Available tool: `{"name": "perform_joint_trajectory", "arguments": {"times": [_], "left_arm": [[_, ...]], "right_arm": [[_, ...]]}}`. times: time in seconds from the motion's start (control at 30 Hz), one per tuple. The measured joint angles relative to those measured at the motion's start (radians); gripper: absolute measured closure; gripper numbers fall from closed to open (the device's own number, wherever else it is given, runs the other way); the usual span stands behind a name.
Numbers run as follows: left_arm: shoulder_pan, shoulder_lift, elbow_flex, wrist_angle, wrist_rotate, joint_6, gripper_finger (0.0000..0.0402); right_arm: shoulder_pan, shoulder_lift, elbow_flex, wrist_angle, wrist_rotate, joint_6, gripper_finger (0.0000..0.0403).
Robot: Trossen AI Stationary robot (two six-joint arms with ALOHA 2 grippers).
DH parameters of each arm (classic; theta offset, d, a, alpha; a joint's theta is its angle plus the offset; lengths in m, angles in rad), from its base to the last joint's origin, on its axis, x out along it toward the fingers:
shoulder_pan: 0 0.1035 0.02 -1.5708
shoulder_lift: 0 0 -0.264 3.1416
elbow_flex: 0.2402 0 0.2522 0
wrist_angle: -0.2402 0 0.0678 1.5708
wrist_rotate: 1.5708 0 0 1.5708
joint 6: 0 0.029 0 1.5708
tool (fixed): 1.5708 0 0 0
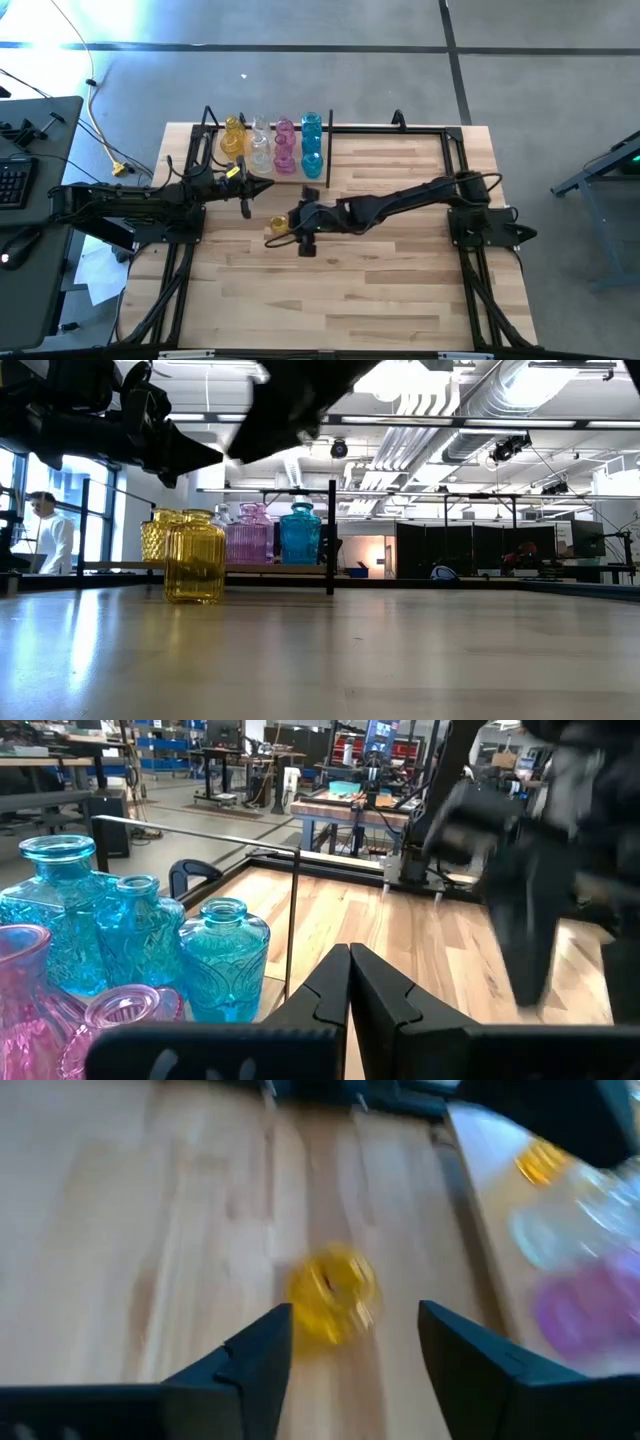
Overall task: Sort vases onto shelf
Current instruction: Put the yellow flower vase aligned with the other yellow flower vase on the shelf
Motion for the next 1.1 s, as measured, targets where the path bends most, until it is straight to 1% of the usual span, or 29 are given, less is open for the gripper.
{"name": "perform_joint_trajectory", "arguments": {"times": [0.13, 0.17, 0.23, 0.3, 0.37, 0.4, 0.43, 0.5, 0.57, 0.6, 0.67, 0.77, 0.9, 1.03, 1.1], "left_arm": [[0.0, 0.0, 0.0, -0.006, 0.0, 0.001, 0.0402], [0.0, 0.0, 0.0, -0.008, 0.001, 0.001, 0.0401], [0.0, 0.0, 0.0, -0.01, 0.007, 0.001, 0.0401], [-0.005, 0.0, 0.0, -0.009, 0.008, 0.0, 0.0401], [-0.014, 0.0, 0.0, -0.01, 0.008, 0.001, 0.0401], [-0.021, 0.0, 0.0, -0.01, 0.008, 0.001, 0.0401], [-0.029, 0.0, 0.0, -0.01, 0.008, 0.001, 0.0401], [-0.04, 0.0, 0.001, -0.013, 0.009, 0.0, 0.0401], [-0.054, 0.0, 0.019, -0.053, 0.008, -0.011, 0.0402], [-0.061, 0.0, 0.033, -0.084, 0.009, -0.016, 0.0401], [-0.081, 0.0, 0.074, -0.173, 0.015, -0.023, 0.0402], [-0.109, 0.0, 0.158, -0.361, 0.016, -0.026, 0.0402], [-0.134, 0.0, 0.294, -0.653, 0.016, -0.076, 0.0401], [-0.141, 0.024, 0.441, -0.954, 0.015, -0.127, 0.0396], [-0.143, 0.05, 0.507, -1.061, 0.012, -0.145, 0.0389]], "right_arm": [[0.033, -0.064, -0.002, -0.192, 0.093, 0.016, 0.0239], [0.043, -0.071, -0.008, -0.223, 0.113, 0.01, 0.0254], [0.058, -0.089, -0.049, -0.227, 0.132, -0.006, 0.0289], [0.062, -0.108, -0.128, -0.157, 0.121, -0.007, 0.0329], [0.054, -0.128, -0.231, -0.032, 0.08, 0.0, 0.0373], [0.049, -0.138, -0.286, 0.035, 0.064, 0.0, 0.0387], [0.044, -0.148, -0.339, 0.122, 0.048, 0.0, 0.0394], [0.036, -0.177, -0.435, 0.259, 0.045, 0.01, 0.0386], [0.024, -0.21, -0.509, 0.348, 0.044, 0.024, 0.0375], [0.017, -0.231, -0.539, 0.367, 0.048, 0.028, 0.0373], [0.0, -0.275, -0.586, 0.382, 0.074, 0.028, 0.0374], [-0.026, -0.355, -0.644, 0.381, 0.104, 0.02, 0.0383], [-0.062, -0.464, -0.713, 0.384, 0.102, -0.005, 0.0399], [-0.1, -0.547, -0.782, 0.38, 0.106, -0.018, 0.0399], [-0.116, -0.581, -0.813, 0.385, 0.106, -0.032, 0.0399]]}}
